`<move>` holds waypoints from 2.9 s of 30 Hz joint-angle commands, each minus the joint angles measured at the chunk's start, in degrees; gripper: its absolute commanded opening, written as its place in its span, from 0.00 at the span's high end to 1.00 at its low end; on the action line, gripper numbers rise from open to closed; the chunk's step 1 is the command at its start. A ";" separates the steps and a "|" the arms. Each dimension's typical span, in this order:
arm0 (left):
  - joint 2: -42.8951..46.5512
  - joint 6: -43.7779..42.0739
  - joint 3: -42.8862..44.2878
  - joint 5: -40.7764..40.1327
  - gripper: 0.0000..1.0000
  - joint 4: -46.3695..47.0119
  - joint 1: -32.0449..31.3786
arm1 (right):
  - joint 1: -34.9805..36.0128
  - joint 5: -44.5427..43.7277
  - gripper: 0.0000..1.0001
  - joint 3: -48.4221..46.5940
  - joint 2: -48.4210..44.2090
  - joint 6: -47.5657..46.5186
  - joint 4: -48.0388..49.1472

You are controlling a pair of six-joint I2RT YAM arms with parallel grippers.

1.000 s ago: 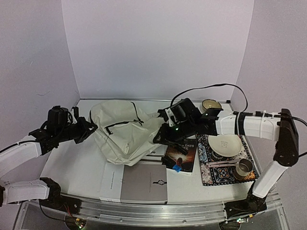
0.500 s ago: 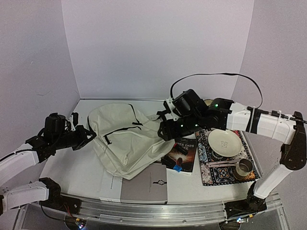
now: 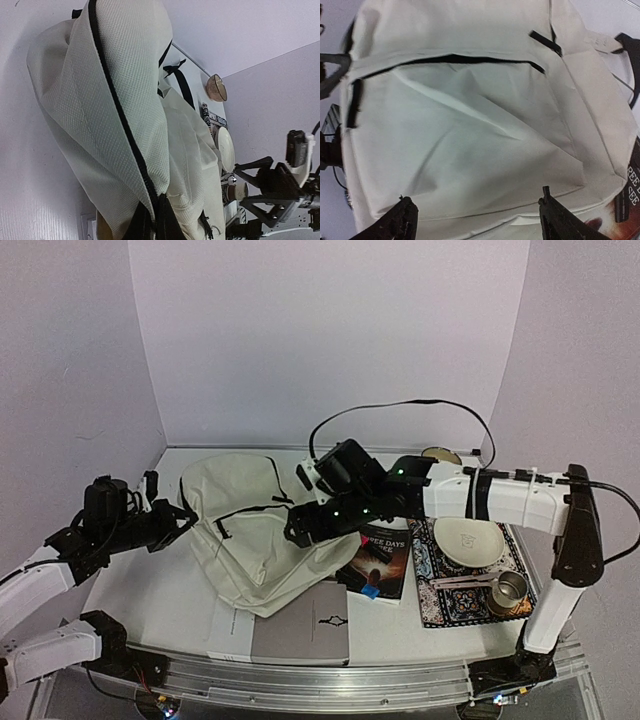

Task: Pack the student bag
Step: Rotate the student bag with the book, then hold the student bag with the book.

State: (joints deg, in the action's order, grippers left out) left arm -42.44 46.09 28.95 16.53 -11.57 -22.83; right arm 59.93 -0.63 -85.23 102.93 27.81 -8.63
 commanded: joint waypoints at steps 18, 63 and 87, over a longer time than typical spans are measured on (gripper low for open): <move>6.74 -2.77 -3.51 8.07 1.00 1.65 -0.05 | -0.67 -5.43 0.36 10.60 1.79 13.94 14.56; -2.03 -16.41 13.16 7.56 0.25 -24.29 -0.22 | -5.03 12.30 0.18 16.02 -1.91 19.99 22.56; -14.14 -27.82 30.49 4.85 0.25 -34.03 -0.24 | -11.55 15.59 1.00 8.87 -1.45 1.37 10.04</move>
State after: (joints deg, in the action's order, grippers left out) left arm -52.36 24.20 53.95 21.75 -44.28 -23.09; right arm 48.57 13.01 -72.66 104.90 35.24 5.79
